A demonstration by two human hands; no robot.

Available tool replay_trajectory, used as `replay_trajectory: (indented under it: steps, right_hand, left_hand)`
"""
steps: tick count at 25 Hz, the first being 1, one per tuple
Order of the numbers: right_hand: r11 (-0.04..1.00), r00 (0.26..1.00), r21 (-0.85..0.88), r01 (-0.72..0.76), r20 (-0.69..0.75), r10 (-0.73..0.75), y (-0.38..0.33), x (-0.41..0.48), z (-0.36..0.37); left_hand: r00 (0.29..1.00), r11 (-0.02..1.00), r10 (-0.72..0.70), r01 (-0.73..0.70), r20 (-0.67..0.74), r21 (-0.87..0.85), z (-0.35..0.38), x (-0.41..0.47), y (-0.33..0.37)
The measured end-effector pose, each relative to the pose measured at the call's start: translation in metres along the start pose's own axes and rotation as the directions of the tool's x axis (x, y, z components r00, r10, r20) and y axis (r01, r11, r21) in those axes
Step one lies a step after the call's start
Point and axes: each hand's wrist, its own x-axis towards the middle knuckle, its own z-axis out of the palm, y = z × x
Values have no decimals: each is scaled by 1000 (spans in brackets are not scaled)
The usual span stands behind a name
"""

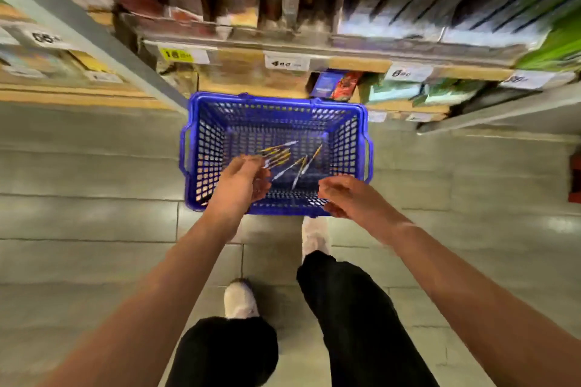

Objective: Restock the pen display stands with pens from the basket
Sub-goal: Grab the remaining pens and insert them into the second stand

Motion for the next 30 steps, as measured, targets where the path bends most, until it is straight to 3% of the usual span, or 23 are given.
replay_trajectory:
  steps: [4,6,8,10,12,15,18,23,25,27,30]
  right_hand:
    - [976,997,-212,46,64,-33,56,122,6]
    - [886,991,-455,94,129,-39,75,190,3]
    - [617,978,-762,194,203,-56,84,255,3]
    - [327,977,-921,211,202,-63,83,309,5]
    - [203,980,-964,174,149,-131,82,361,10]
    - [142,951,-973,184,140,-275,84,411,25]
    - [66,930,-976,209,178,-323,90,423,31]
    - [21,909,-973,231,208,-361,76,414,17]
    - [153,897,-938,312,238,-374,71,409,17]
    - [393,894,-824,408,273,-356,67,400,26]
    - [579,873,-654,488,346,-345,67,390,44]
  left_hand:
    - [998,991,-12,2,68,135,-9,118,-61]
    - [996,971,4,-26,94,237,-12,179,-85]
    - [991,940,45,-85,128,330,-14,229,-100]
    - [988,912,58,-111,144,394,-17,262,-106]
    - [985,894,70,-132,157,429,-25,289,-109]
    - [982,845,119,-178,148,505,-39,311,-104]
    - [978,830,167,-209,127,518,-45,318,-93]
    - [973,782,185,-230,137,580,-34,319,-98]
    - [952,699,238,-304,191,647,-30,327,-104]
    - [911,467,267,-407,313,785,-28,335,-105]
    - [866,126,167,-494,472,861,-25,338,-108]
